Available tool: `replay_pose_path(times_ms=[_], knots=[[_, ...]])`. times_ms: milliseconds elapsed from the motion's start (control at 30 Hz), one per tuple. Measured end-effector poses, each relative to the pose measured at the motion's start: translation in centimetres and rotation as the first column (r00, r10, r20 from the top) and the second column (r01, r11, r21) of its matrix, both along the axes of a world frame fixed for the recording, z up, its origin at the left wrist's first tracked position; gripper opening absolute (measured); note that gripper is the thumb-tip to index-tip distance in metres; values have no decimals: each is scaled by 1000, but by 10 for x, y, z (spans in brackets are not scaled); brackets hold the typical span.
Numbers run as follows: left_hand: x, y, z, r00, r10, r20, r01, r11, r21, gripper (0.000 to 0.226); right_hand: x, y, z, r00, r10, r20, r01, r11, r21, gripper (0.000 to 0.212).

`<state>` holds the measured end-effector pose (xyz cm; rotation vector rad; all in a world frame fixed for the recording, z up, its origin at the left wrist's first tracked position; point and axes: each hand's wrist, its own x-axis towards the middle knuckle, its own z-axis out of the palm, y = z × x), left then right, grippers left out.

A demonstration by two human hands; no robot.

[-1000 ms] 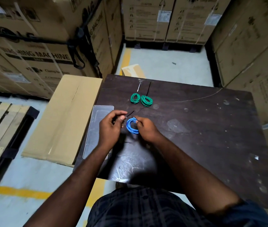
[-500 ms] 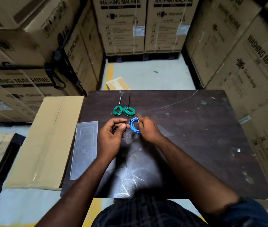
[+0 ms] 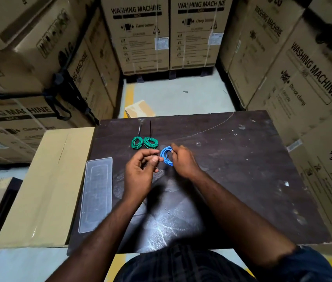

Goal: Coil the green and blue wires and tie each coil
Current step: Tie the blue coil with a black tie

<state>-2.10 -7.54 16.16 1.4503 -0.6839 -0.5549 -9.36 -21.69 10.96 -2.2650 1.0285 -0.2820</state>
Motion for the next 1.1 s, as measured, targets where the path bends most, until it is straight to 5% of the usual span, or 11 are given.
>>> replay_pose_path(times_ms=[567, 1100], knots=[[8, -48, -19, 998, 55, -20, -51, 986, 158, 14, -5, -3, 3, 992, 45, 119, -46, 999, 2, 37], [11, -39, 12, 997, 48, -63, -41, 993, 113, 16, -8, -19, 1, 996, -26, 90, 22, 999, 42, 44]])
